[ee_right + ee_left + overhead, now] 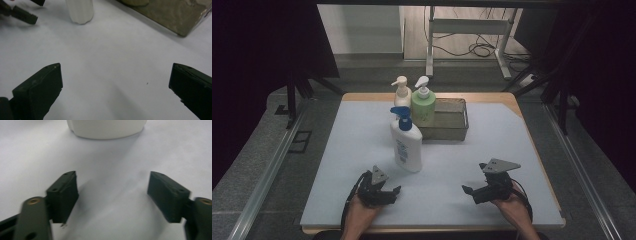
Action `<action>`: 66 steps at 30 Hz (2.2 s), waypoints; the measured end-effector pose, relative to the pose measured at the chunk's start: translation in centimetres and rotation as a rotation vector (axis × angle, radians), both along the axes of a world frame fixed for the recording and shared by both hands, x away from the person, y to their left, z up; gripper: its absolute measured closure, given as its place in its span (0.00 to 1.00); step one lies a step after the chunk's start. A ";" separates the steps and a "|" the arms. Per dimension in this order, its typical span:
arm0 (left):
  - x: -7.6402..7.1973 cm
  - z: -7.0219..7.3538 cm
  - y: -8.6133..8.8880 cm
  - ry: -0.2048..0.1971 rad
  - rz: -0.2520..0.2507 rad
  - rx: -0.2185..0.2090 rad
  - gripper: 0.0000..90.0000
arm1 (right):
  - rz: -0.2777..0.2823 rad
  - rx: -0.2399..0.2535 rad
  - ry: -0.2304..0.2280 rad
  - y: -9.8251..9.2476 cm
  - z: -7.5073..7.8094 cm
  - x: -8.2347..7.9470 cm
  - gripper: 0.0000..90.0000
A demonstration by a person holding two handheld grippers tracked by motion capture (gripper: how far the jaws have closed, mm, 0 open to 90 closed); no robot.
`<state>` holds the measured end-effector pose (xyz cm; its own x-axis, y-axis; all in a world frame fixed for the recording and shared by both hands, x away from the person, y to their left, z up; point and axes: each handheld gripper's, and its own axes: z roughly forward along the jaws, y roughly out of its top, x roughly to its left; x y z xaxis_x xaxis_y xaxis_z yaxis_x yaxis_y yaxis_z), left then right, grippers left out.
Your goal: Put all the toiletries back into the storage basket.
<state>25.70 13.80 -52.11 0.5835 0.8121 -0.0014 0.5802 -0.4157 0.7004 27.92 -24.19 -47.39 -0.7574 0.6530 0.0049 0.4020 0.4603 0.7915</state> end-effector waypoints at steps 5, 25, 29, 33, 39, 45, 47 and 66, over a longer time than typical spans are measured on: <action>0.1 0.0 0.0 -0.003 0.012 -0.003 0.15 | 0.018 0.008 -0.025 1.2 0.9 0.6 0.00; 0.4 -0.3 0.1 0.027 0.016 -0.016 0.13 | 0.071 0.061 0.028 5.4 2.2 2.6 0.00; 0.4 -0.3 0.1 0.026 0.017 -0.018 0.13 | 0.077 0.066 0.023 6.2 2.6 3.0 0.00; 0.4 -0.3 0.1 0.026 0.019 -0.022 0.13 | 0.089 0.057 0.014 7.1 2.9 3.3 0.00; 0.4 -0.3 0.1 0.028 0.015 -0.017 0.13 | 0.104 0.049 0.009 8.4 3.1 3.9 0.00; 0.4 -0.3 0.2 0.028 0.015 -0.017 0.13 | 0.113 0.046 -0.001 9.6 3.7 4.4 0.00; 0.4 -0.3 0.1 0.028 0.015 -0.018 0.13 | 0.119 0.048 -0.003 10.0 3.9 4.6 0.00; 0.4 -0.3 0.2 0.029 0.013 -0.013 0.13 | 0.135 0.068 -0.017 14.1 5.7 6.7 0.04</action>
<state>26.08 13.98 -52.41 0.5724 0.8195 -0.0286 0.6056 -0.3990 0.6885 34.67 -10.04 -41.74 -0.8384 0.5441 0.0319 0.3264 0.4543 0.8289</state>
